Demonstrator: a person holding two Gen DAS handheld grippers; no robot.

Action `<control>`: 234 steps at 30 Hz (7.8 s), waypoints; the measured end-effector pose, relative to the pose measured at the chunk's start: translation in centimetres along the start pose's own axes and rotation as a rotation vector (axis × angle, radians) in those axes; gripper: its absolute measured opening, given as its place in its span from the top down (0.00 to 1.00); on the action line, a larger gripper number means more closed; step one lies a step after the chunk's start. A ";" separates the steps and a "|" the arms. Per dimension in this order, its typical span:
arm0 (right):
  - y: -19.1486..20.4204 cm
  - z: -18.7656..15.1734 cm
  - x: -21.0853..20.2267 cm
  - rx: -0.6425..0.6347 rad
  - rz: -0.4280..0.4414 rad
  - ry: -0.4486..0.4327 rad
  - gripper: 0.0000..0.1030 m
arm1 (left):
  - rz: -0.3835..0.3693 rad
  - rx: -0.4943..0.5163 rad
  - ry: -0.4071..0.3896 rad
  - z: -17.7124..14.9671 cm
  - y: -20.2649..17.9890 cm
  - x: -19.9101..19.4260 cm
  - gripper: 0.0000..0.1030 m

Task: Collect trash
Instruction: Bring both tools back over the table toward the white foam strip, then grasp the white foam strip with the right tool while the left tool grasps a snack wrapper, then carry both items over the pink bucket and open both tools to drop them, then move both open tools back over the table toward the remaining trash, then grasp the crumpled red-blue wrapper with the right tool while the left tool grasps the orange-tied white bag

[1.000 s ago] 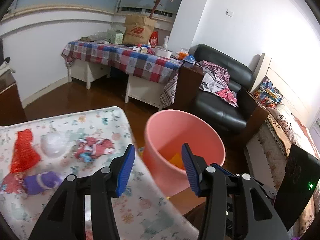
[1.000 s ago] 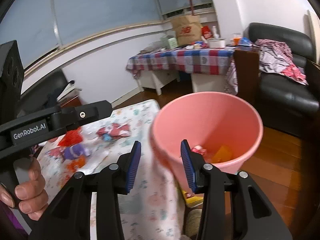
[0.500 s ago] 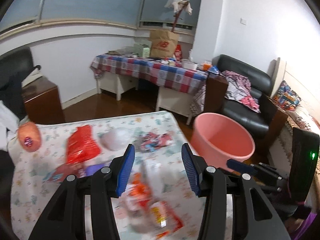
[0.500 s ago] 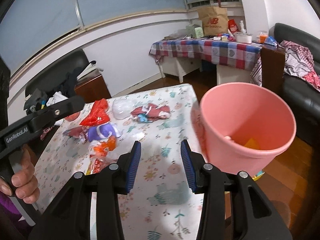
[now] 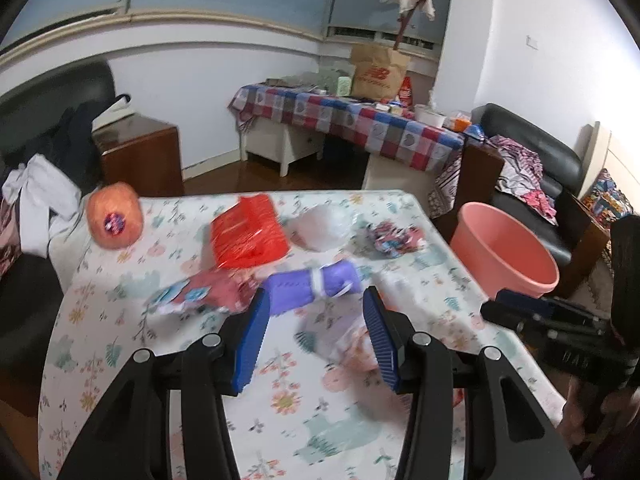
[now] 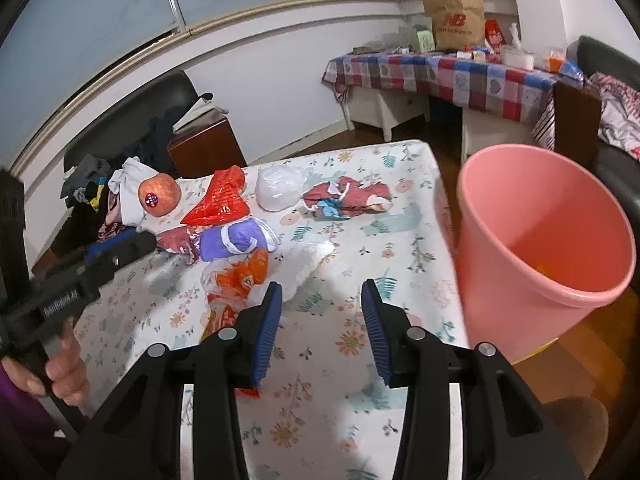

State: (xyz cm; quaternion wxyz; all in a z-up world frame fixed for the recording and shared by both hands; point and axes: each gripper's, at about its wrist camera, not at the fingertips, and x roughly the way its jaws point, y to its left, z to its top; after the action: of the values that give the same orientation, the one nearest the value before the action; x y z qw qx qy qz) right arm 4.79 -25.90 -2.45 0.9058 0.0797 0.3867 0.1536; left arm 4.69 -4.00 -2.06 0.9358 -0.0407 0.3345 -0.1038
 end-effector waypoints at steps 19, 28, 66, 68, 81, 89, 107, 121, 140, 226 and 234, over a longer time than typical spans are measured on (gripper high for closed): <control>-0.3 2.6 8.7 0.220 0.108 0.257 0.59 | -0.189 0.008 0.148 -0.5 -1.3 6.6 0.76; 0.3 1.6 9.7 0.198 0.123 0.283 0.71 | -0.235 0.029 0.162 -1.0 -0.9 6.2 0.76; -3.7 -1.0 -0.8 0.151 0.025 0.039 0.72 | -0.302 0.117 0.341 -3.6 -6.7 2.0 0.60; -3.7 -1.0 -0.9 0.152 0.029 0.034 0.72 | -0.287 0.125 0.360 -3.9 -6.7 2.4 0.73; -4.8 -1.0 -2.7 0.164 0.049 -0.043 0.72 | -0.276 0.142 0.231 -1.2 -7.4 0.5 0.92; -5.6 0.1 -5.4 0.136 0.006 -0.165 0.72 | -0.295 0.167 0.081 2.2 -10.0 -0.7 0.92; -14.2 1.6 -7.6 0.223 -0.201 -0.343 0.72 | -0.397 0.258 0.001 6.9 -20.6 4.8 0.92; -18.7 0.8 -5.5 0.284 -0.255 -0.306 0.72 | -0.383 0.283 0.119 5.8 -25.2 12.0 0.92; -19.8 0.4 -3.8 0.320 -0.260 -0.253 0.62 | -0.363 0.268 0.148 5.1 -25.2 14.0 0.76; -1.2 7.4 8.8 -0.194 -0.031 0.064 0.54 | -0.190 -0.084 0.202 -2.3 1.4 4.6 0.78; -0.6 7.8 11.4 -0.479 -0.084 0.127 0.54 | -0.182 -0.107 0.211 -2.3 2.0 5.2 0.79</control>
State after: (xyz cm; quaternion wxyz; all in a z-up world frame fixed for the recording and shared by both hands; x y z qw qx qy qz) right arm 18.00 -22.83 -4.99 0.8783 -0.1631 0.3985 0.2080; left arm 7.48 -3.18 -7.32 0.8787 -0.1094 0.4309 -0.1740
